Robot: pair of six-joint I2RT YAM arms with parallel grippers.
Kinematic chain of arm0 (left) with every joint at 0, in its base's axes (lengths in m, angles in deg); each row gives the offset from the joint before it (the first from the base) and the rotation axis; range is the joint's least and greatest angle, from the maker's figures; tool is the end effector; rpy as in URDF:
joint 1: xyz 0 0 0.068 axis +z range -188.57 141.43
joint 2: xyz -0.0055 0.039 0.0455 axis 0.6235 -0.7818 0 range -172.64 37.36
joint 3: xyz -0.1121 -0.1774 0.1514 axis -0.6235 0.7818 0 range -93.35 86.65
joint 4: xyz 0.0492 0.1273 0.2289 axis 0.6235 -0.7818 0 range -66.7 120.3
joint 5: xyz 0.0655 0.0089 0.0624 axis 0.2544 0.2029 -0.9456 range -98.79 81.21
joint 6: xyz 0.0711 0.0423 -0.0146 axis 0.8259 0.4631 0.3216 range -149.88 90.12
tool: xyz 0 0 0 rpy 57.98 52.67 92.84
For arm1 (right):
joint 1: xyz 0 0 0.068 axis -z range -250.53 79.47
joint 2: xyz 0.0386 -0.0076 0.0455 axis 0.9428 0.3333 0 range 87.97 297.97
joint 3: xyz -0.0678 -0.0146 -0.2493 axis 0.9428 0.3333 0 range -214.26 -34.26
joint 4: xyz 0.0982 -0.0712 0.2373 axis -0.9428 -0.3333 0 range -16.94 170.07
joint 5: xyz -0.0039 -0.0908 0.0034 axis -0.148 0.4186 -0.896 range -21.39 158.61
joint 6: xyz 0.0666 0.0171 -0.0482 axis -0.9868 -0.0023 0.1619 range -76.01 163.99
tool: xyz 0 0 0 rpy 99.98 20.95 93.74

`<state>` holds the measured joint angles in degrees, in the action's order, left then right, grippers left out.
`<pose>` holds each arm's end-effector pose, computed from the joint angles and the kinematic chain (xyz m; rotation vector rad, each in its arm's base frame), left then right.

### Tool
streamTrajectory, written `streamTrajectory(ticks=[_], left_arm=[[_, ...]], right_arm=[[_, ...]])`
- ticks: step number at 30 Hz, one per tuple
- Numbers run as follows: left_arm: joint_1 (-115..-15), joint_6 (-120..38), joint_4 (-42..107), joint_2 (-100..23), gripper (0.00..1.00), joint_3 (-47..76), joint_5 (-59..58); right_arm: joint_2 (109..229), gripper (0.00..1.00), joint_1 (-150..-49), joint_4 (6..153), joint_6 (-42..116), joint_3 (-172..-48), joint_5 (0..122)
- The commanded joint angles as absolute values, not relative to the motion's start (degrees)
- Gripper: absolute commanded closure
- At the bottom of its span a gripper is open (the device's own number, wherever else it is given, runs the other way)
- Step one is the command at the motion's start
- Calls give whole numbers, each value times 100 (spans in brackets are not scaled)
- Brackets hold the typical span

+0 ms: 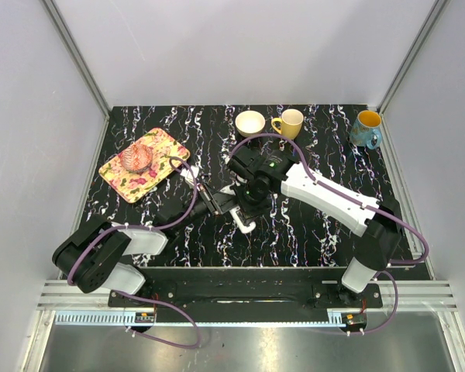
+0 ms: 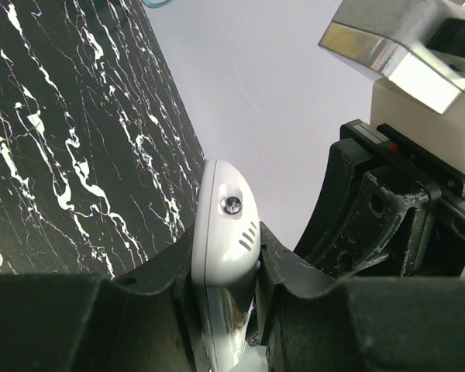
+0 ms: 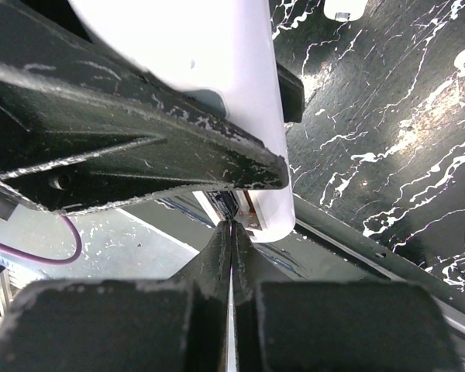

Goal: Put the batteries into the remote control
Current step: Load the battery into the remote control.

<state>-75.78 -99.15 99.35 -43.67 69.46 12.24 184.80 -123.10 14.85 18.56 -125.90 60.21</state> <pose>0.2130 -0.1948 0.1746 -0.1396 1.7587 -1.7093 0.2065 0.2874 0.2599 -0.7233 2.8379 0.4855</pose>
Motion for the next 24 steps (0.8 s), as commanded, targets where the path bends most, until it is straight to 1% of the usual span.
streamTrajectory(ticks=[1,10,14,21,24], left_arm=[[-7786,-10098,11037,-4130,100,6880,1345],[-7821,-10396,11423,-4323,100,6924,1300],[-7812,-10414,11485,-4368,100,6960,1274],[-7725,-10423,11476,-4324,100,7039,1212],[-7680,-10432,11485,-4271,100,7048,1213]], right_arm=[[18544,100,-12309,2127,1683,-12909,6106],[18596,100,-12300,2294,1560,-12883,6018],[18378,99,-12309,2259,1551,-12918,6123],[17850,93,-12291,1942,1525,-13076,6281],[17455,84,-12300,1907,1534,-13068,6684]])
